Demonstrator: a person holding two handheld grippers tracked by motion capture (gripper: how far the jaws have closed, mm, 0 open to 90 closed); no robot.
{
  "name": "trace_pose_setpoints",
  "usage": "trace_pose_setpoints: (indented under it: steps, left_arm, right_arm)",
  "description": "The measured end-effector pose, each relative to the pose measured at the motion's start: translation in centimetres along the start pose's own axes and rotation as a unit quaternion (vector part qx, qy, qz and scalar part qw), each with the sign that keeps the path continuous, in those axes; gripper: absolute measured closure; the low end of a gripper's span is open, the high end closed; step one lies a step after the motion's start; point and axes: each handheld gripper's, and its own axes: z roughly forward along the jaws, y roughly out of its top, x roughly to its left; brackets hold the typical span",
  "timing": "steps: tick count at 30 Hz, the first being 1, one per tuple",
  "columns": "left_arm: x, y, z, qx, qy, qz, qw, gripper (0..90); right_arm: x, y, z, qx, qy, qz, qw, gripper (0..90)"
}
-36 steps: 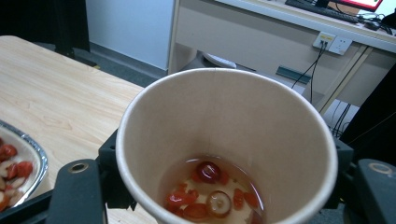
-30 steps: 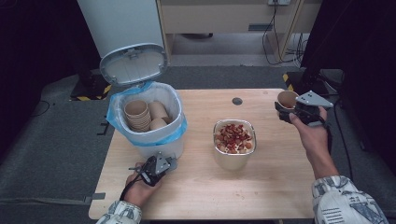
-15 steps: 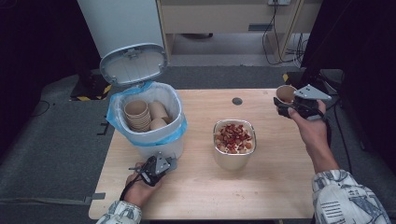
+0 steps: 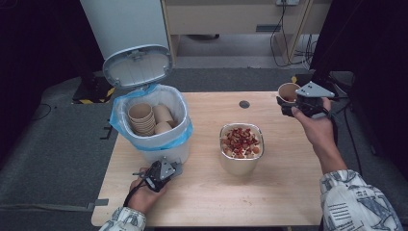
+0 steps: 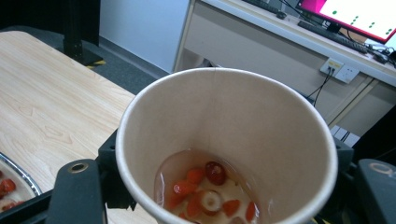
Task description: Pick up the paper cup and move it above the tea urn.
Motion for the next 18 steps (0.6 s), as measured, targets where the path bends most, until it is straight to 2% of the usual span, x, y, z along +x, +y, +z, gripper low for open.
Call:
trace_pose_setpoints:
  steps: [6, 12, 16, 18]
  left_arm:
    - [0.0, 0.0, 0.0, 0.0, 0.0, 0.0, 1.0, 89.6]
    - [0.0, 0.0, 0.0, 0.0, 0.0, 0.0, 1.0, 89.6]
    - [0.0, 0.0, 0.0, 0.0, 0.0, 0.0, 1.0, 89.6]
    - [0.0, 0.0, 0.0, 0.0, 0.0, 0.0, 1.0, 89.6]
  right_arm:
    - [0.0, 0.4, 0.3, 0.001, -0.005, 0.0, 1.0, 28.4]
    - [0.8, 1.2, 0.6, -0.009, 0.011, -0.018, 0.9997, 28.4]
    - [0.5, 1.4, 0.6, -0.006, 0.004, -0.014, 0.9999, 28.4]
    - [0.7, 1.6, 0.6, -0.006, 0.007, -0.02, 0.9998, 28.4]
